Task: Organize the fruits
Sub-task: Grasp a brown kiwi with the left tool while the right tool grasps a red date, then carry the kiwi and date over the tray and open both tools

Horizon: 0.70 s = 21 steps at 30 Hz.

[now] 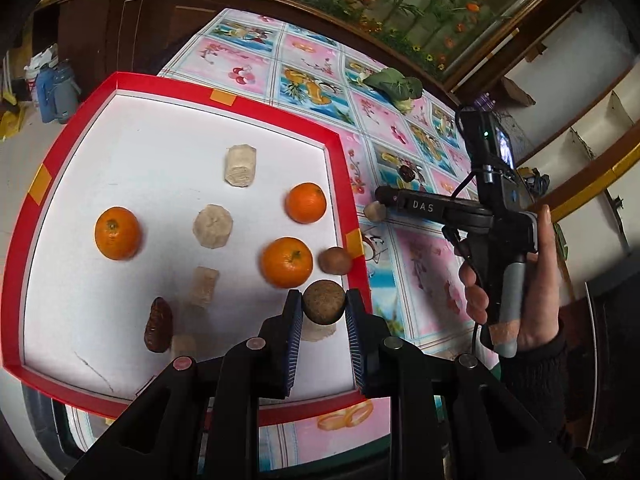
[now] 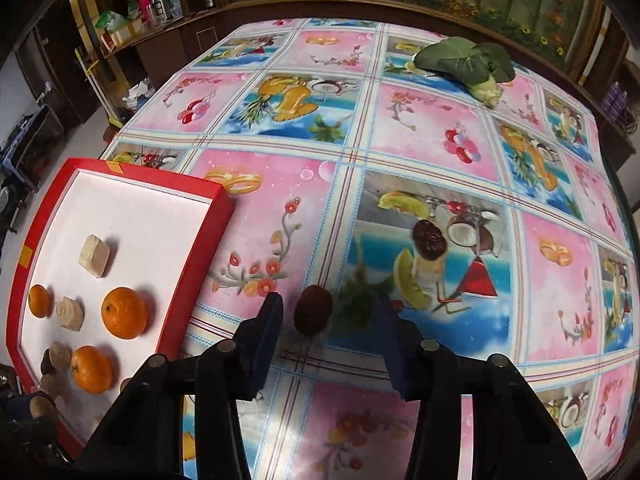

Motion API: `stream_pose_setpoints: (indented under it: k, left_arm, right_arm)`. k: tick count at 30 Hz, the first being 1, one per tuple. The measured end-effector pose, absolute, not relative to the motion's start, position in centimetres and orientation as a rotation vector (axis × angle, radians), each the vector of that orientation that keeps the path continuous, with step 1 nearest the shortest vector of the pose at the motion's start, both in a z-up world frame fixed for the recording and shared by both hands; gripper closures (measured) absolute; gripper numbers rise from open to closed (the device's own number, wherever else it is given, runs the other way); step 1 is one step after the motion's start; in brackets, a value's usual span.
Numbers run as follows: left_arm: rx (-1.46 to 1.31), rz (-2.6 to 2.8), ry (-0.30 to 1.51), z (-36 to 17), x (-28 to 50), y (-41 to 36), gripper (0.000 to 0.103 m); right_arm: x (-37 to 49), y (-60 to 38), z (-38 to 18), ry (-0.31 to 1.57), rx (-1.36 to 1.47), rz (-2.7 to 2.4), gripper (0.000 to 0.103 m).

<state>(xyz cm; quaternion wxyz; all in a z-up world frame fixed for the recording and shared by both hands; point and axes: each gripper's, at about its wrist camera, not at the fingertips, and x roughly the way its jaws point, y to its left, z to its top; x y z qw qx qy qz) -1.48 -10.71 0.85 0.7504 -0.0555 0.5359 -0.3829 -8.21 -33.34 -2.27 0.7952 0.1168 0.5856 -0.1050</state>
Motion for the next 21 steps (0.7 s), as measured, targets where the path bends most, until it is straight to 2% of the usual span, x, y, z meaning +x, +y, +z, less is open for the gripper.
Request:
stream_pose_setpoints:
  k: [2,9,21]
  left_arm:
    - [-0.129,-0.836,1.17,0.8,-1.3,-10.5,0.082]
    - [-0.148,-0.819,1.167,1.0,-0.8,-9.9,0.082]
    - [-0.145,-0.723,1.107,2.3,2.6,-9.5,0.082]
  right_arm:
    - [-8.0,-33.1,-3.0,1.287,0.251,-0.214,0.083]
    - [-8.8,-32.8,-2.6,1.255,0.221,-0.245,0.083]
    - [-8.8,-30.0,1.8,1.115,0.228,-0.123,0.083]
